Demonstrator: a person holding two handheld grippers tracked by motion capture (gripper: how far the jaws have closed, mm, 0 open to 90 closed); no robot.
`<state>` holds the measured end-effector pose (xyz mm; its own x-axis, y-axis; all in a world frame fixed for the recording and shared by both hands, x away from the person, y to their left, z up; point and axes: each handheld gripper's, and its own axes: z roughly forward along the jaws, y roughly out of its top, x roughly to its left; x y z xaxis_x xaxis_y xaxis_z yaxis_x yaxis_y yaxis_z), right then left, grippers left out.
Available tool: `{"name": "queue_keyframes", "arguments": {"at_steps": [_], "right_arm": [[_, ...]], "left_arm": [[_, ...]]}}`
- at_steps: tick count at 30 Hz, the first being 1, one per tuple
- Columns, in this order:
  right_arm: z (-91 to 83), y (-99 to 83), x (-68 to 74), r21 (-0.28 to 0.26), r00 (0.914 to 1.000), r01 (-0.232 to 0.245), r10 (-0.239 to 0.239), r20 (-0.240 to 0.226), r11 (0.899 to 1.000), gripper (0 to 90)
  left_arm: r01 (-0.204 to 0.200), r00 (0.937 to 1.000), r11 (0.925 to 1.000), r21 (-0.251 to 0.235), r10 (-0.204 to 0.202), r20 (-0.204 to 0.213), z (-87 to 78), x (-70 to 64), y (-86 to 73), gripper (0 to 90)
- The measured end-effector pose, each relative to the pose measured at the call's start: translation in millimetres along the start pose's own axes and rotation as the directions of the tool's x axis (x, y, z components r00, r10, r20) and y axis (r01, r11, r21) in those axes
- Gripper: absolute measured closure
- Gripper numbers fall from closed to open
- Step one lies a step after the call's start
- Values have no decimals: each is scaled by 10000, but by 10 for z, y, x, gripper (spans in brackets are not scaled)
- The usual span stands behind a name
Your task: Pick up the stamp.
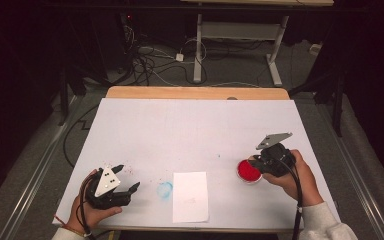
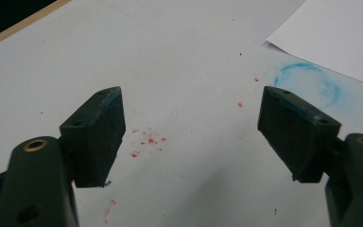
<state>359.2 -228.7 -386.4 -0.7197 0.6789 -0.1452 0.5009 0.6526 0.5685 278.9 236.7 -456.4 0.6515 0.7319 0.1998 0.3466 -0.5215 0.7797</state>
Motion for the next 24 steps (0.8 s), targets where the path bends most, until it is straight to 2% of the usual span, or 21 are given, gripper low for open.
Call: {"name": "queue_keyframes", "arguments": {"at_steps": [12,16,18,19,20,24], "right_arm": [[-36,46,26,-84,9997,195,-194,116,9998,763],[6,32,30,41,9998,176,-176,51,9998,763],[35,30,28,81,9997,256,-256,-15,9996,763],[41,32,25,102,9997,226,-226,-32,9997,763],[44,36,23,122,9997,252,-251,-52,9996,763],[49,47,19,120,9997,226,-226,-36,9997,763]], "left_arm": [[-15,10000,10000,32,15,30,4,-1,-4,235],[-204,9998,9998,-7,204,4,17,9,0,235],[-57,10000,10000,43,56,58,27,9,-6,235],[-167,9999,9999,-8,167,34,33,22,-7,235],[-44,9999,10000,66,43,91,39,23,-18,234],[32,9999,9999,122,-33,107,34,46,-45,235]]}}
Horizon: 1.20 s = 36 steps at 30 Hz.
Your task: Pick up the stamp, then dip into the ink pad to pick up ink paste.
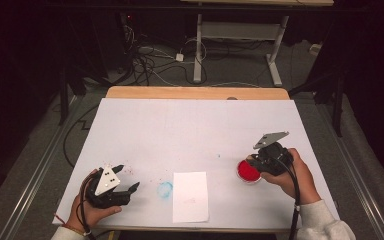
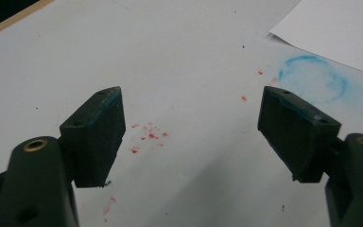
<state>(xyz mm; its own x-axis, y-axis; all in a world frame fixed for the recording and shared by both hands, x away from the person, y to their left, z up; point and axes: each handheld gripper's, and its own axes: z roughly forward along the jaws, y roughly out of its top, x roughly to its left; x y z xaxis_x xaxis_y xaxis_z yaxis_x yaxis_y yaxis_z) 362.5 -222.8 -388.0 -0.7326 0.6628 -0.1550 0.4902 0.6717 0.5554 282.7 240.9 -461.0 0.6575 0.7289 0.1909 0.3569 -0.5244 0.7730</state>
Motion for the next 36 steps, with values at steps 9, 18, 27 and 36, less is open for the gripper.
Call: {"name": "queue_keyframes", "arguments": {"at_steps": [9,18,27,36], "right_arm": [[86,-17,45,337,9996,247,-243,-129,9991,763],[169,-96,49,754,9995,280,-268,-160,9968,763],[378,-125,79,1343,9991,402,-380,-189,9901,764],[392,-145,88,1394,9994,336,-321,-136,9897,766]], "left_arm": [[-62,10000,10000,7,62,-46,-13,-11,3,235],[-74,9999,10000,67,74,-70,-29,-19,-5,234],[-74,9999,9998,158,76,-104,-18,-17,-14,233],[-327,9993,9994,69,328,-179,-36,-42,11,230]]}}
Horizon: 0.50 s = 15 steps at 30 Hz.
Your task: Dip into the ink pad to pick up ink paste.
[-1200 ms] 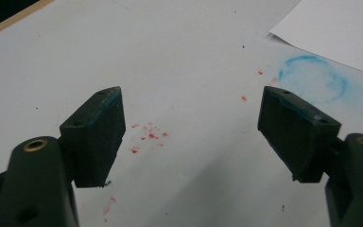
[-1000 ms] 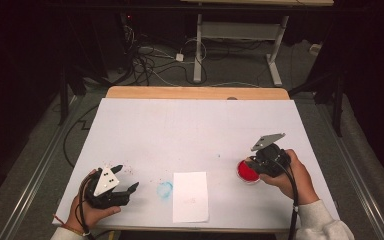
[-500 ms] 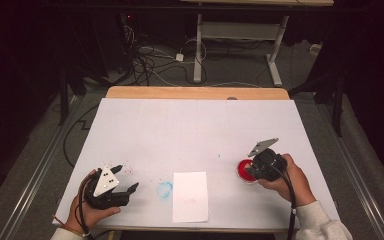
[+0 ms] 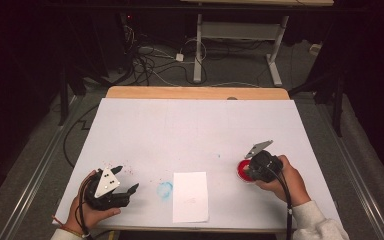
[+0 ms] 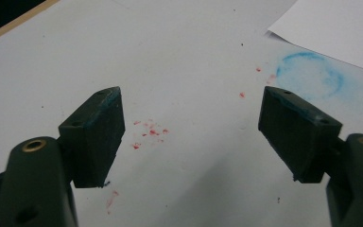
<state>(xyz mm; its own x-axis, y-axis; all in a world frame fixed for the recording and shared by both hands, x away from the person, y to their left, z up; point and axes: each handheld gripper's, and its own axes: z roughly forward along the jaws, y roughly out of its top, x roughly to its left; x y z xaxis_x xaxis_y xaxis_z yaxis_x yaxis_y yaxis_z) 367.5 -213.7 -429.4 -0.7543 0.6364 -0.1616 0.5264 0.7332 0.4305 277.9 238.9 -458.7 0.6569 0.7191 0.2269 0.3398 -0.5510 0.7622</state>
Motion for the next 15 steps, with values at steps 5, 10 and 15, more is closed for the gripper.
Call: {"name": "queue_keyframes", "arguments": {"at_steps": [5,10,15], "right_arm": [[9,2,19,38,9999,-54,54,100,10000,766],[13,8,20,70,9999,-42,41,96,10000,766],[12,-5,19,30,9999,-135,135,71,9999,766]], "left_arm": [[-36,10000,10000,23,36,-12,-14,-24,-1,230],[-25,10000,10000,47,25,-45,-23,-20,-6,230],[-43,10000,10000,67,43,-29,-18,-19,-3,230]]}}
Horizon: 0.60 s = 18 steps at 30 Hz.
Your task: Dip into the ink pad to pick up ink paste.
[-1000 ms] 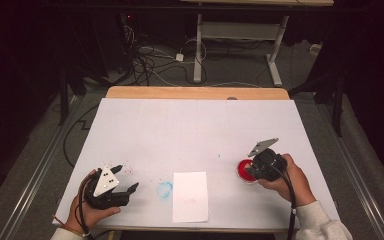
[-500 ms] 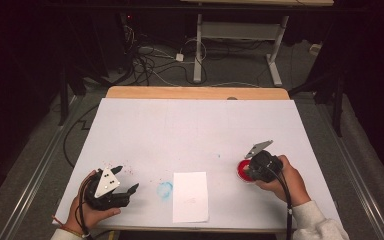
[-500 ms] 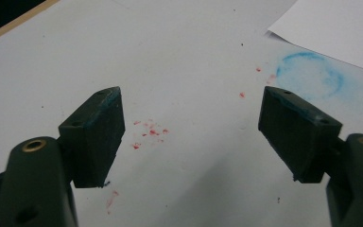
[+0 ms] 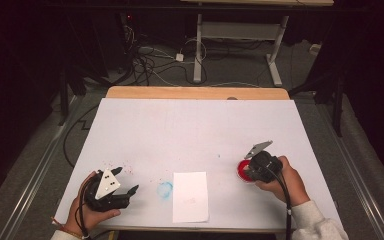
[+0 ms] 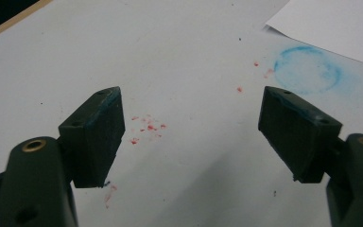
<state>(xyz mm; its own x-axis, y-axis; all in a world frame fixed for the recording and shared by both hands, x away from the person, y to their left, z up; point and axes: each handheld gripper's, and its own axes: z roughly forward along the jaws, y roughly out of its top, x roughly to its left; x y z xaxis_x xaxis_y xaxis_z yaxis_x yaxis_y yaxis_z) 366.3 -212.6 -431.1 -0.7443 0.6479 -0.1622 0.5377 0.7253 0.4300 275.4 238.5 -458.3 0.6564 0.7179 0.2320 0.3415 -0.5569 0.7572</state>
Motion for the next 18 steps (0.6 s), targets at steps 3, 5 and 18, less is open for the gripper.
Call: {"name": "queue_keyframes", "arguments": {"at_steps": [3,5,18], "right_arm": [[3,-16,-11,-143,10000,-21,20,-24,9999,766],[3,-24,-26,-181,9999,-92,90,-126,9998,765],[-30,10,-20,-12,9999,85,-85,-60,10000,764]], "left_arm": [[-28,10000,10000,18,28,-6,3,-4,-2,230],[-9,10000,10000,11,9,-18,1,-2,-2,230],[-13,10000,10000,29,13,44,11,2,-2,230]]}}
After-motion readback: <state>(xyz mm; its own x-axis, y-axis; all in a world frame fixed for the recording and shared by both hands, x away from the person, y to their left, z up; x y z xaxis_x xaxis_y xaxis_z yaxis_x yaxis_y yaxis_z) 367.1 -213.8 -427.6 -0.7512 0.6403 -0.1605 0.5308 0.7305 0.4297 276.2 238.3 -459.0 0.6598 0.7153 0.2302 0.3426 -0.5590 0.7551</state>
